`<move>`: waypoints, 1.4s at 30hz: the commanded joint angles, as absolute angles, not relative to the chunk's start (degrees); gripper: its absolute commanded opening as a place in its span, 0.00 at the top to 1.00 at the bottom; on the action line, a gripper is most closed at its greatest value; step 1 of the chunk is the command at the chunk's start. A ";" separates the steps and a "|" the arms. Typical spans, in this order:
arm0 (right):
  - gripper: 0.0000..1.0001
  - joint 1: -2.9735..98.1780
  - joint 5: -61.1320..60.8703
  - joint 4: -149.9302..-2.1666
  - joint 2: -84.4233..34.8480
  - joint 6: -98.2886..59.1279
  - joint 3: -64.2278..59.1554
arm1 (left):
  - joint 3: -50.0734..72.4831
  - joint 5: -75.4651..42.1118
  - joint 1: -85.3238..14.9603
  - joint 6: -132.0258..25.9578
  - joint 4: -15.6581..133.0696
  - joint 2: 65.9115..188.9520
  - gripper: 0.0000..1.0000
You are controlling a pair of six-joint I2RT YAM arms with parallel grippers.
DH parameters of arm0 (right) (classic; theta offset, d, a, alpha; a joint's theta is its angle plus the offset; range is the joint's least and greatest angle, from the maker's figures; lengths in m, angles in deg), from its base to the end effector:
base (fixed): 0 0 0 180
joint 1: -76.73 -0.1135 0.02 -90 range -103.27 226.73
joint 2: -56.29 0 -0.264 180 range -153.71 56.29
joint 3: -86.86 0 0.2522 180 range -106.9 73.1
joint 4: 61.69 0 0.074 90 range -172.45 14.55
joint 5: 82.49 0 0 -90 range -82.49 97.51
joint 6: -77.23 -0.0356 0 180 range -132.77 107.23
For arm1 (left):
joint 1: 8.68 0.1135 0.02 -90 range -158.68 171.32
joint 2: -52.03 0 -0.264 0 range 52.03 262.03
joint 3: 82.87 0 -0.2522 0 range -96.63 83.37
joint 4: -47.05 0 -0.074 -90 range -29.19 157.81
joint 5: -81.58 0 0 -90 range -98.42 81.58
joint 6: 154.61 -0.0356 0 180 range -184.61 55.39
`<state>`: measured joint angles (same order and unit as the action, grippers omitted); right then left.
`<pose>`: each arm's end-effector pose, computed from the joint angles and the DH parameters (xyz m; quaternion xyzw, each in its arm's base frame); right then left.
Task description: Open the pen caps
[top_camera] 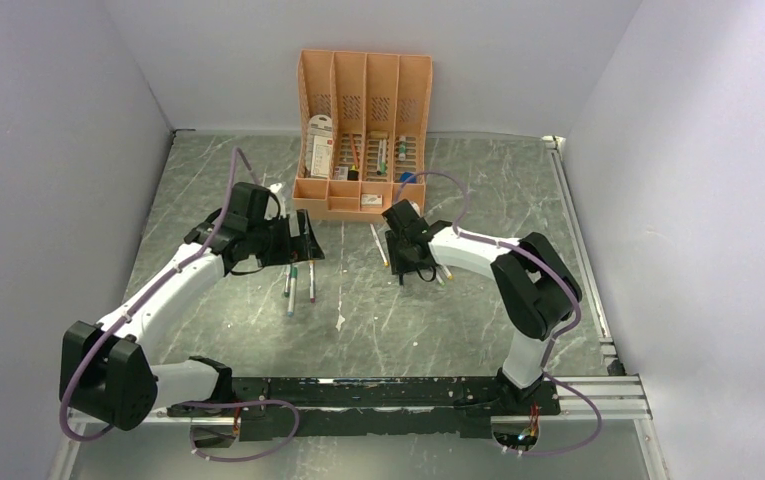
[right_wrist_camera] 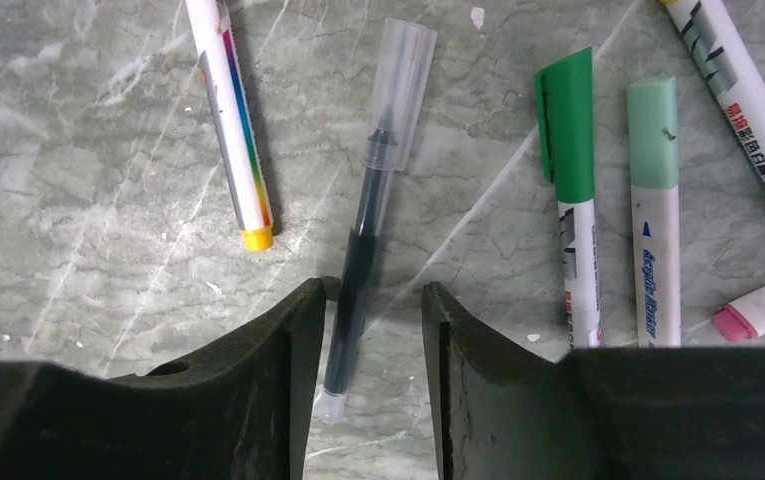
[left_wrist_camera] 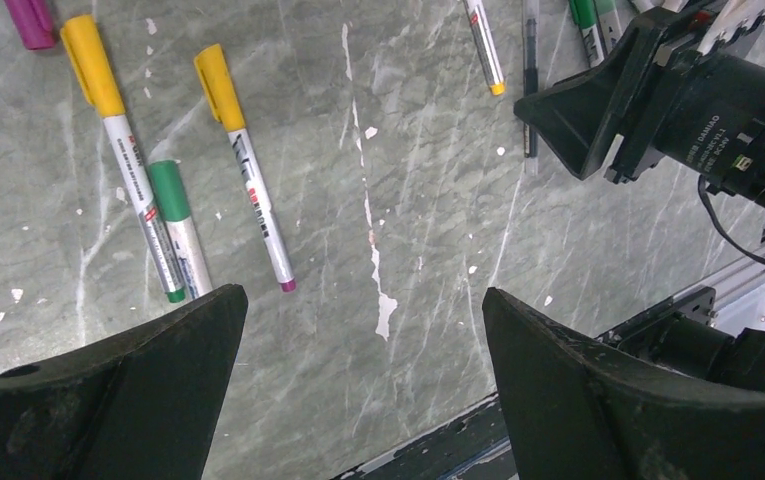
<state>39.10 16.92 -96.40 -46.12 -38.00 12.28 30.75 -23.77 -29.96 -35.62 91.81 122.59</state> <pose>0.2808 0.2091 0.1568 -0.0852 0.9646 0.0554 0.2434 0.2340 -0.1013 0.2624 -0.0157 0.9291 -0.2609 0.2615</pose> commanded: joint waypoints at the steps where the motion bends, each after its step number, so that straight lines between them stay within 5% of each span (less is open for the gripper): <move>1: 0.61 38.22 19.58 -97.18 -47.22 -39.22 12.75 | 31.34 -27.05 -30.47 -33.74 88.62 123.80 0.00; 14: 1.00 37.84 16.73 -95.77 -44.62 -38.76 17.19 | 32.39 -37.26 -30.57 -25.83 77.05 125.34 0.00; 21: 1.00 40.02 9.83 -96.29 -34.36 -36.46 18.23 | 38.73 -42.06 -30.73 -21.35 64.48 123.41 0.00; 28: 1.00 42.88 -11.08 -94.04 -18.63 -36.25 20.65 | 40.50 -51.39 -32.68 -14.94 49.85 119.81 0.00; 34: 1.00 42.87 -29.30 -80.90 -7.74 -45.60 27.19 | 42.90 -48.35 -36.80 -9.87 40.74 112.86 0.00; 42: 1.00 38.90 -29.32 -64.12 -3.43 -58.70 35.02 | 46.33 -44.22 -40.93 -7.50 32.20 113.49 0.00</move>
<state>41.18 -27.52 -74.90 -4.28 -50.90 32.78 45.51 -46.59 -39.23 -9.26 38.72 111.64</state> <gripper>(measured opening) 0.037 0.996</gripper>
